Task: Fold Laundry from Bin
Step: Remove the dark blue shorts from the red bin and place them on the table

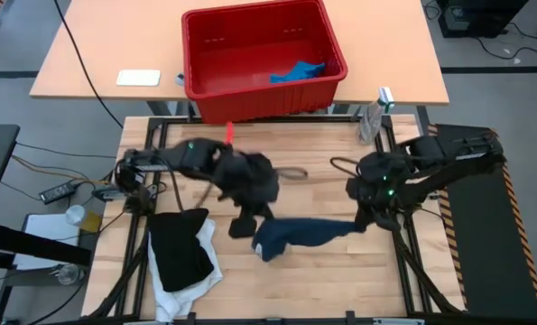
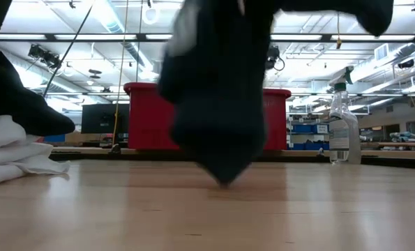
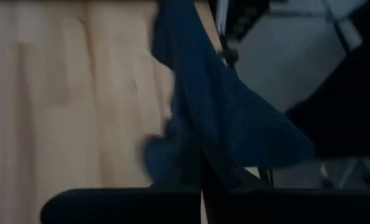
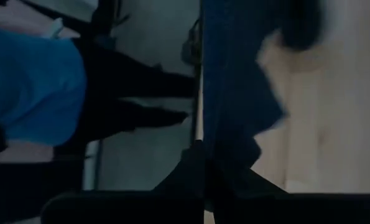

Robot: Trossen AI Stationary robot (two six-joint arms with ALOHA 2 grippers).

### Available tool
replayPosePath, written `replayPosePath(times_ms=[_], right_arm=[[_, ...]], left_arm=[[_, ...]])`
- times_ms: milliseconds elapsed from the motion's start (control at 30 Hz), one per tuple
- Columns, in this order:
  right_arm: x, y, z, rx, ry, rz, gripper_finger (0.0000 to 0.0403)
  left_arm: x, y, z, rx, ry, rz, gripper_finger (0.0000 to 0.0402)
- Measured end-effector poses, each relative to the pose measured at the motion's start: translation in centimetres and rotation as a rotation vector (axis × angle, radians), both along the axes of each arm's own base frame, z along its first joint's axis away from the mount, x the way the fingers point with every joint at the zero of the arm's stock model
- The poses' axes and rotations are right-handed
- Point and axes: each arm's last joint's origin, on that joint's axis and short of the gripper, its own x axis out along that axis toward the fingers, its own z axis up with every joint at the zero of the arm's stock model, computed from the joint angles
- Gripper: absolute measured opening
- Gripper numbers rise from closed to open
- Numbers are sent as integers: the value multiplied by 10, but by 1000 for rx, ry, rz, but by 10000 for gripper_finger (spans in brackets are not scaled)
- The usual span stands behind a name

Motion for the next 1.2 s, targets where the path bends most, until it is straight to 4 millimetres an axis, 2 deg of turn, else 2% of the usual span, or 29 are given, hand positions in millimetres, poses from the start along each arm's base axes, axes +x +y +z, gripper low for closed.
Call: replayPosePath(times_ms=[167, 267, 367, 500, 633, 767, 900, 1033, 1200], right_arm=[[4, 17, -6, 38, 90, 39, 11], [6, 30, -10, 54, 131, 76, 11], [8, 44, -12, 107, 179, 128, 11], [6, 60, -9, 169, 173, 207, 11], [5, 59, -12, 112, 175, 197, 11], [9, 43, -28, -70, 171, 147, 11], [19, 19, -62, -220, 203, 63, 11], [29, -12, -99, -280, 273, -88, 11], [34, -38, -129, -268, 307, -223, 11]], left_arm=[[15, -28, -20, 7, 43, -68, 0], [21, -38, -23, -19, 25, -96, 0], [26, -46, -19, -115, -21, -120, 0], [32, -52, -16, -243, -48, -173, 0], [36, -52, -29, -215, -1, -218, 0], [46, -37, -66, -114, 102, -215, 0], [54, -9, -122, -12, 253, -168, 0], [54, 24, -175, 44, 383, -81, 0], [54, 55, -202, 31, 412, -2, 0]])
